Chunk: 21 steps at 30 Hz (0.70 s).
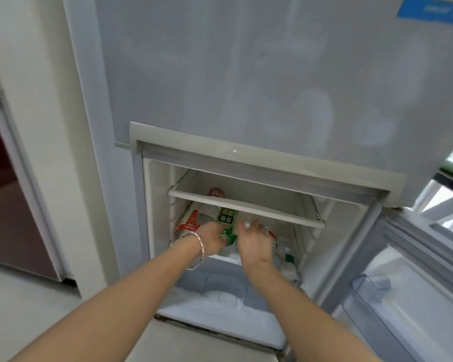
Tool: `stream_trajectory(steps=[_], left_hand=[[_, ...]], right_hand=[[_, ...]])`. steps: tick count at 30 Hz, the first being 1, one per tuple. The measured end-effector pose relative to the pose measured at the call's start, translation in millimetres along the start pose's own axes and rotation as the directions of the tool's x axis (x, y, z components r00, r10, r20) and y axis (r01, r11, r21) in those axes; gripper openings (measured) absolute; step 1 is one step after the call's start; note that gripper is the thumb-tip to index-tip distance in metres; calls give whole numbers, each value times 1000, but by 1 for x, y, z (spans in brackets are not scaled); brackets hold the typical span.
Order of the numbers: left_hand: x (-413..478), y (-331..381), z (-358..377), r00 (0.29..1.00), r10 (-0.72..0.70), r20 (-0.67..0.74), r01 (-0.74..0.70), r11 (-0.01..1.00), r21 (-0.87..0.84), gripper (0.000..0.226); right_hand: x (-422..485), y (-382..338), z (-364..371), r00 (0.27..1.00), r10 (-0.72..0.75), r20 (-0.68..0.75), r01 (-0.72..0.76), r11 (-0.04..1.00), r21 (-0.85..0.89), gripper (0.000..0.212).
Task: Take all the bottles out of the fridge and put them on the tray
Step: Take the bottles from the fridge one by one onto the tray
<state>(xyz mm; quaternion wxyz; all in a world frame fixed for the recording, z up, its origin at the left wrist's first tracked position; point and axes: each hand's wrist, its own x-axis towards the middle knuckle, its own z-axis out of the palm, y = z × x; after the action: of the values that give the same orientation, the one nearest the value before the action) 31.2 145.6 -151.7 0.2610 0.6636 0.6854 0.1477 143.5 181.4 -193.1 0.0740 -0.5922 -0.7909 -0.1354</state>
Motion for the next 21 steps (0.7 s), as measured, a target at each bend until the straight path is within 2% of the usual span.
stream_trajectory(steps=[3, 4, 6, 9, 15, 17, 21], left_hand=[[-5, 9, -9, 1000, 18, 23, -18, 1000, 13, 10], [-10, 15, -15, 999, 26, 32, -27, 999, 31, 13], [-18, 24, -22, 997, 34, 75, -41, 995, 93, 26], [-37, 47, -36, 988, 78, 134, -100, 981, 165, 41], [-76, 91, -76, 961, 133, 243, -189, 956, 224, 52], [-95, 113, -88, 950, 156, 271, -211, 959, 187, 48], [-124, 154, -112, 910, 275, 311, -251, 961, -117, 39]], right_hand=[[-24, 5, -48, 993, -75, 89, 86, 988, -127, 54], [-30, 7, -65, 986, -99, 131, 114, 988, -105, 54], [-34, 14, -73, 965, -243, 101, 252, 964, -87, 57], [-48, 22, -109, 957, -263, 118, 258, 964, 56, 51], [-59, 51, -194, 904, -289, 316, 215, 944, 250, 58], [-61, 69, -230, 886, -316, 339, 202, 922, 330, 58], [-74, 105, -301, 897, -311, 315, 168, 898, 407, 73]])
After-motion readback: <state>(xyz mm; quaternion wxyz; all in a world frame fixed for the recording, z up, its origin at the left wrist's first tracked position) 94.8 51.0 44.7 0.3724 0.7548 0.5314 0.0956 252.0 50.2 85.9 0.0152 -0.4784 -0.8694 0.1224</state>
